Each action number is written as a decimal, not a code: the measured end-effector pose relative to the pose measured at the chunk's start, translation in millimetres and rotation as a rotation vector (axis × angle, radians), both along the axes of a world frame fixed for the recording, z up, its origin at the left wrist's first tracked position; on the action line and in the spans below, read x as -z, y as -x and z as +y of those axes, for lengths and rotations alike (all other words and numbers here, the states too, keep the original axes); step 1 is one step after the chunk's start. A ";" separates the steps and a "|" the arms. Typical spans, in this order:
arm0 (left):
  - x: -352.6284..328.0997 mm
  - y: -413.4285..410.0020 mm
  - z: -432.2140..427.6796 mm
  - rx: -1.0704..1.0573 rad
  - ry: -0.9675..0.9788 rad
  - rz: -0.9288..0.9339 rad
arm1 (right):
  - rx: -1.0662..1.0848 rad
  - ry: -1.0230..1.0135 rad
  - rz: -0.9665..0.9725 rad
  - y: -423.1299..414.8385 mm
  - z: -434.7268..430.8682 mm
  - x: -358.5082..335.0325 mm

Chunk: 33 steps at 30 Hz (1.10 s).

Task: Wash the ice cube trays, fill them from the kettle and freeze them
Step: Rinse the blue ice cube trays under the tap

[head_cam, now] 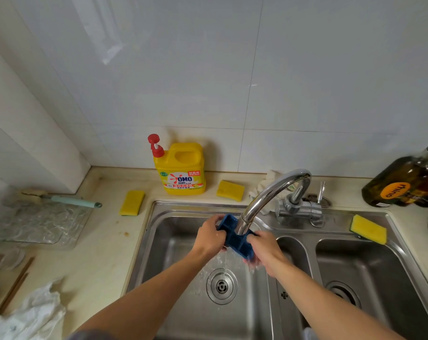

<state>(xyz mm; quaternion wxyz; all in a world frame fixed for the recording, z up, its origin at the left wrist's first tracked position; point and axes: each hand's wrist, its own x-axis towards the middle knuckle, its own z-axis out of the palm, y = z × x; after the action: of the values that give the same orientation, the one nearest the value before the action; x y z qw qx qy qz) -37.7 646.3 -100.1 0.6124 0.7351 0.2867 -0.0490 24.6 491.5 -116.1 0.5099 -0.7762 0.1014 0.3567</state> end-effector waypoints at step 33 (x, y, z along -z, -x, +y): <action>6.5 8.1 -27.7 -0.083 0.243 0.116 | -0.068 0.095 -0.160 10.0 8.0 -9.1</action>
<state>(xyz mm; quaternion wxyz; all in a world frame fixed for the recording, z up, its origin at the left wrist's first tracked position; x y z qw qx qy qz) -45.8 618.6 -106.5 0.6807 0.6391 0.3437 -0.1002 14.6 499.4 -107.0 0.4665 -0.8286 0.0505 0.3053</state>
